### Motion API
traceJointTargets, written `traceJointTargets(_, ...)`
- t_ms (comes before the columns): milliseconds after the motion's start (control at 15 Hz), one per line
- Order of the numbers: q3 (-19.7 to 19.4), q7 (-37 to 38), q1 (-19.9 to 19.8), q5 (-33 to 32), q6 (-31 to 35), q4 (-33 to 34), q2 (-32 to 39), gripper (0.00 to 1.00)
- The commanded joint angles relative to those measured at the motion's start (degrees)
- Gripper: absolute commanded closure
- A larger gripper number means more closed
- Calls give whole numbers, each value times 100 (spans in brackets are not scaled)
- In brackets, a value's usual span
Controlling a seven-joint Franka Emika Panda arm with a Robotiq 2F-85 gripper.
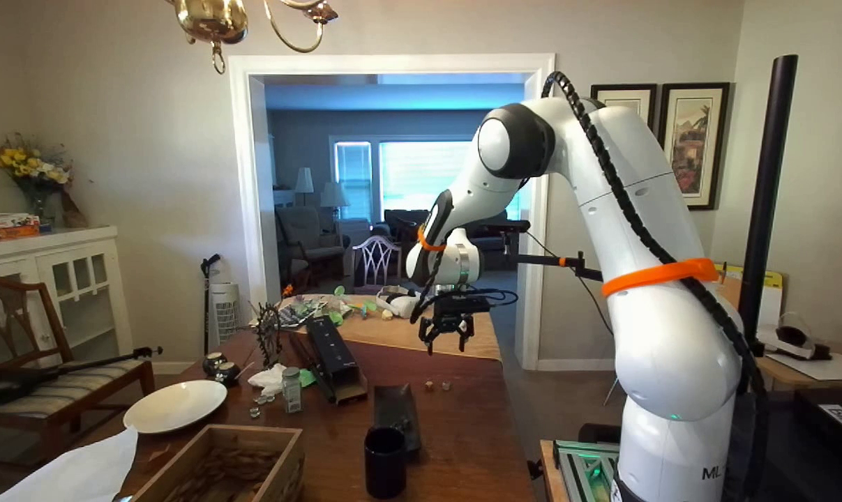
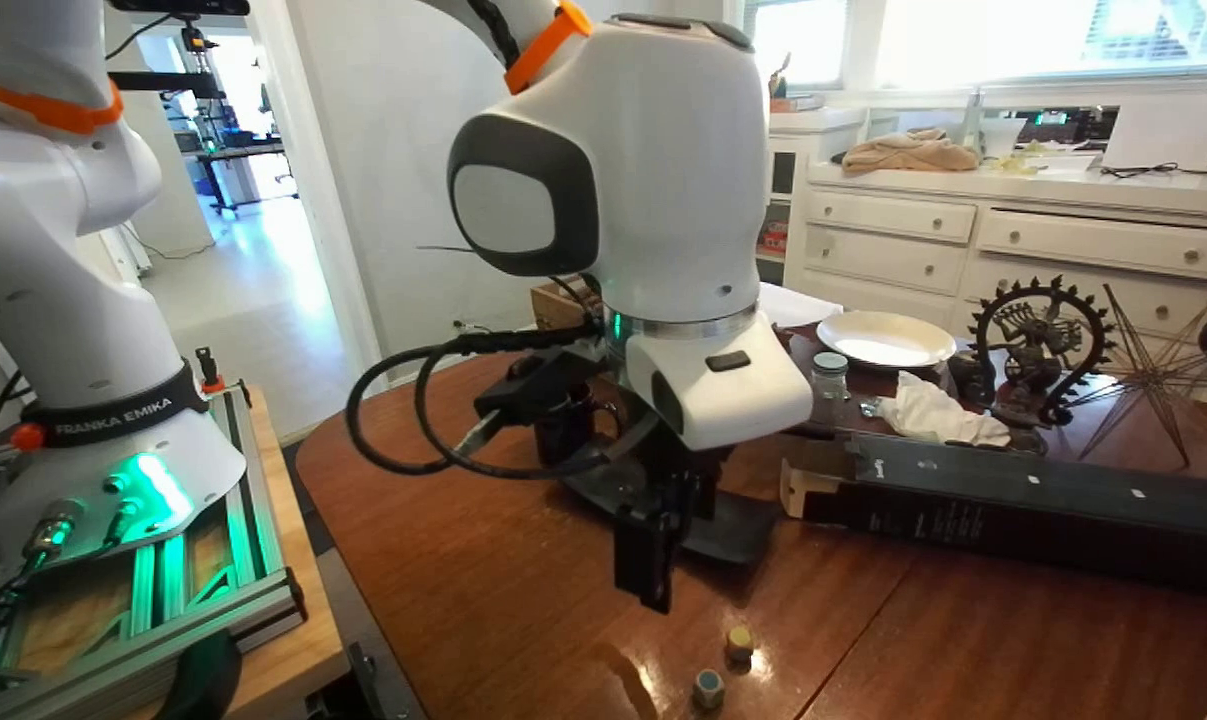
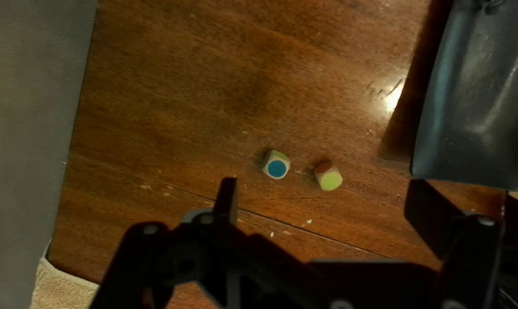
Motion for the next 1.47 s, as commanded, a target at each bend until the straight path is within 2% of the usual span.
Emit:
traceJointTargets(0,135,-123,-177,-57,-179,295,335,0)
traceJointTargets(933,539,-928,-783,-215,82,681,976,0)
traceJointTargets(1400,489,-980,-780,-785,498,641,1174,0)
